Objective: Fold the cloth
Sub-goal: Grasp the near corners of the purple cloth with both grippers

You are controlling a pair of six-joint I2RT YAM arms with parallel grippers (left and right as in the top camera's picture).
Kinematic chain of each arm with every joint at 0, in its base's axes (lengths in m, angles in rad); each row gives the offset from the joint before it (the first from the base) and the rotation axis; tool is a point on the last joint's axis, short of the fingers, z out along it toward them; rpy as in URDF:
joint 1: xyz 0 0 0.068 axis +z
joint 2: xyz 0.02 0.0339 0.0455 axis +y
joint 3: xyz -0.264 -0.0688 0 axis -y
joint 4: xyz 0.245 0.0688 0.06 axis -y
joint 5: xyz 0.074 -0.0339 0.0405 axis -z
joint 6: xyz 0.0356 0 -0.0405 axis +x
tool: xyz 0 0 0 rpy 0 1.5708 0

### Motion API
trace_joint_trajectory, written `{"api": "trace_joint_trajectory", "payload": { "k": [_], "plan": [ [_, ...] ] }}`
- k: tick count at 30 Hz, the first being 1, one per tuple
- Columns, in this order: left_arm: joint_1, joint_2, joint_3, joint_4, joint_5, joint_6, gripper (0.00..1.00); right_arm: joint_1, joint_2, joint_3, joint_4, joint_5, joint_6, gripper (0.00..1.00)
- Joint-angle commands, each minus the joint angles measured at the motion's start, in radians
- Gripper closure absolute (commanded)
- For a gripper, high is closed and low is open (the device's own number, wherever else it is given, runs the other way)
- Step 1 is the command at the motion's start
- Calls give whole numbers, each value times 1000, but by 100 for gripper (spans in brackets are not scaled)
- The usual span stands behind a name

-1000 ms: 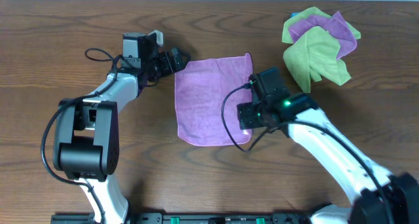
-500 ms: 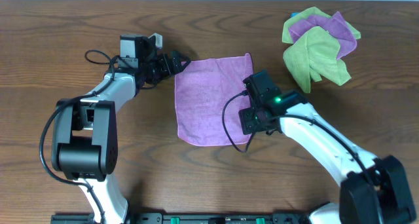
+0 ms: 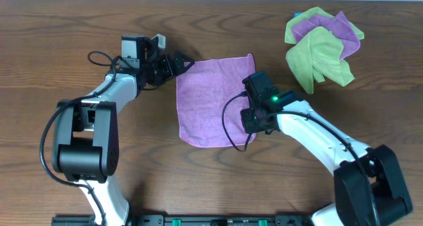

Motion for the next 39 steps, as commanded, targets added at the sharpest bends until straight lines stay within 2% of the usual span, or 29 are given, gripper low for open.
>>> {"api": "trace_joint_trajectory", "payload": {
  "k": [1, 2, 3, 8, 15, 18, 22, 26, 30, 31, 32, 33, 35, 38, 39],
  "plan": [
    [3, 6, 23, -6, 29, -5, 5, 11, 9, 11, 1, 0, -1, 86],
    [3, 6, 23, -7, 35, -5, 5, 10, 9, 11, 0, 2, 1, 97],
    [3, 6, 23, -12, 38, -5, 5, 9, 9, 11, -3, 15, 22, 99],
    [3, 6, 23, -76, 55, -5, 5, 8, 7, 11, -68, 129, 230, 99],
    [3, 6, 23, -200, 68, -5, 5, 13, 6, 11, -163, 166, 543, 98],
    [3, 6, 23, -246, 126, -5, 5, 24, 6, 11, -193, 200, 648, 99],
    [3, 6, 22, -267, 224, -8, 5, 43, 6, 11, -192, 218, 676, 99],
    [3, 6, 22, -269, 301, -116, 5, 45, 6, 11, -184, 217, 677, 99],
    [8, 6, 22, -272, 450, -51, 5, 45, 6, 11, -183, 217, 677, 99],
    [8, 6, 22, -294, 461, -38, 1, 45, 6, 11, -183, 217, 677, 99],
    [8, 4, 22, -338, 458, -19, 0, 45, 6, 11, -183, 217, 677, 99],
    [9, 0, 22, -411, 436, 22, 9, 45, 6, 11, -184, 217, 677, 99],
    [8, -14, 22, -560, 355, 91, 12, 45, 6, 11, -184, 217, 673, 99],
    [8, -65, 22, -808, 168, 186, 11, 43, 6, 11, -185, 217, 663, 99],
    [8, -97, 22, -888, 88, 206, 7, 43, 6, 11, -184, 217, 653, 99]
  ]
}}
